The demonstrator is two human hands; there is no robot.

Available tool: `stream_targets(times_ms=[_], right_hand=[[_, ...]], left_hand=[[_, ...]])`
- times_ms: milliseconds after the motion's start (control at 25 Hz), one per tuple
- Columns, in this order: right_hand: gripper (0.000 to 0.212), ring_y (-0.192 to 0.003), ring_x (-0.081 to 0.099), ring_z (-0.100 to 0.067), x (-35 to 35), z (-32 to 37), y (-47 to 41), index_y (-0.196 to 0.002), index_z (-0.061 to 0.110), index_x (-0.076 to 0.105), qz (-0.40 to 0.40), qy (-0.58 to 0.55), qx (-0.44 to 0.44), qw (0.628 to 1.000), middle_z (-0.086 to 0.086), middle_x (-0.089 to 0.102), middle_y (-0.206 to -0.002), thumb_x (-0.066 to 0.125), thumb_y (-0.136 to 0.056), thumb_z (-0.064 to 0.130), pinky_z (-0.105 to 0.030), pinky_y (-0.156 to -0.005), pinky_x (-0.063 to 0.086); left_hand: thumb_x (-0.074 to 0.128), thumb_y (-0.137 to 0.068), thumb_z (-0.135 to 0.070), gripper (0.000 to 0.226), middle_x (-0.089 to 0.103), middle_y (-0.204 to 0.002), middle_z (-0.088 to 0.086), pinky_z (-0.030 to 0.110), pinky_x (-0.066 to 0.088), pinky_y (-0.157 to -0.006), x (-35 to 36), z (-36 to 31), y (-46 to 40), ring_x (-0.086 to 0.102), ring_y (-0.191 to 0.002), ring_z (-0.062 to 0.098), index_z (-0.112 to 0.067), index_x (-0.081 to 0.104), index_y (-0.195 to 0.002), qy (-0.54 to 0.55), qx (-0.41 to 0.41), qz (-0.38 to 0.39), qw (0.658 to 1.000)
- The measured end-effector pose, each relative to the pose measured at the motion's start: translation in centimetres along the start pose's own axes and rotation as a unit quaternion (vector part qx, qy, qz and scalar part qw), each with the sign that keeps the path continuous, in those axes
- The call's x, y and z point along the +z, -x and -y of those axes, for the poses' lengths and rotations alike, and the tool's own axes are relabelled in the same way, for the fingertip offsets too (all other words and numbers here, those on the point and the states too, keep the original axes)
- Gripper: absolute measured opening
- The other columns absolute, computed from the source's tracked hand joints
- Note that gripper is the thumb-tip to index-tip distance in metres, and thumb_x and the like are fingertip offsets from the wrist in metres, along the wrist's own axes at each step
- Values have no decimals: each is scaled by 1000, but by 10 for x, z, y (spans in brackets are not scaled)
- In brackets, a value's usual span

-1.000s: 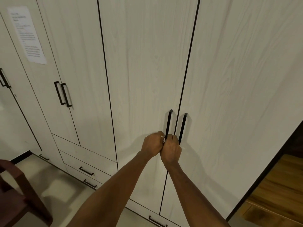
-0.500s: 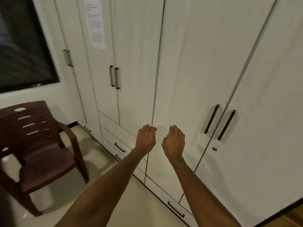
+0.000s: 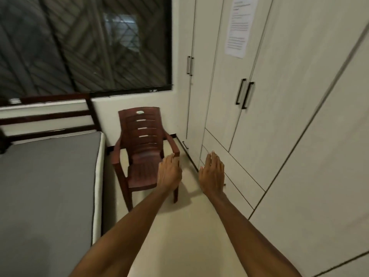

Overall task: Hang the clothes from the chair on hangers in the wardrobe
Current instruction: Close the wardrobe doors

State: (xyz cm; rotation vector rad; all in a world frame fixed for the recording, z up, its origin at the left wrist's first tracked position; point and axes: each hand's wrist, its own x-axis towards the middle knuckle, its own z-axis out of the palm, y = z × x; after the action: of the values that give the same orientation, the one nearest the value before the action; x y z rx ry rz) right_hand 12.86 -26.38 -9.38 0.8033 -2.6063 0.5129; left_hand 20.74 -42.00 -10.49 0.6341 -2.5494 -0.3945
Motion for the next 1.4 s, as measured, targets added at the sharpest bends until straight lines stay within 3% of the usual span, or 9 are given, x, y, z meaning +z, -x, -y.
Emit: stream_targets(times_ms=[200, 360, 600, 880, 1040, 1240, 1400], right_hand=[[62, -138, 45, -36, 42, 84, -22, -146, 0, 44, 31, -36, -59, 997, -23, 47, -149, 58, -93, 29, -46, -114, 40], [64, -139, 45, -37, 77, 121, -43, -147, 3, 42, 57, -56, -86, 993, -22, 46, -151, 62, -92, 30, -49, -113, 42], [63, -139, 46, -37, 142, 139, -99, -148, -1, 44, 88, -57, -107, 989, -23, 46, -151, 58, -95, 30, -48, -113, 40], [64, -142, 43, -36, 223, 154, -204, -151, 1, 40, 134, -70, -126, 980, -22, 44, -154, 54, -96, 32, -47, -117, 36], [65, -142, 42, -36, 268, 149, -263, -152, 1, 37, 137, -55, -133, 980, -22, 43, -154, 54, -97, 29, -46, -117, 36], [67, -142, 43, -34, 317, 161, -303, -152, 2, 38, 171, -53, -128, 976, -20, 45, -153, 58, -95, 32, -47, -116, 38], [69, -145, 38, -34, 376, 173, -332, -155, 3, 31, 212, -46, -119, 969, -20, 38, -158, 54, -98, 33, -46, -117, 36]], left_hand=[[49, -100, -37, 32, 43, -153, 4, 44, 36, -113, -16, 89, 2, 37, -143, 25, -25, 54, -130, -15, -67, 5, 998], [56, -100, -37, 34, 45, -151, 5, 47, 42, -111, -11, 135, -12, 41, -141, 25, -26, 53, -132, -20, -106, -4, 994], [64, -93, -44, 39, 50, -143, -2, 36, 53, -96, 23, 181, -60, 51, -125, 18, -31, 51, -128, -25, -145, 6, 989], [46, -99, -50, 32, 56, -128, -2, 34, 53, -88, 57, 229, -156, 55, -112, 18, -27, 54, -120, -28, -158, 0, 987], [41, -102, -53, 41, 55, -131, 2, 33, 49, -93, 66, 257, -216, 53, -118, 21, -23, 56, -126, -17, -188, -12, 982], [40, -103, -50, 37, 57, -123, 1, 34, 47, -92, 83, 295, -263, 57, -109, 20, -24, 54, -124, -2, -203, -1, 979], [37, -104, -53, 46, 54, -136, 6, 38, 46, -97, 111, 349, -290, 56, -118, 23, -21, 50, -134, 3, -240, 38, 970]])
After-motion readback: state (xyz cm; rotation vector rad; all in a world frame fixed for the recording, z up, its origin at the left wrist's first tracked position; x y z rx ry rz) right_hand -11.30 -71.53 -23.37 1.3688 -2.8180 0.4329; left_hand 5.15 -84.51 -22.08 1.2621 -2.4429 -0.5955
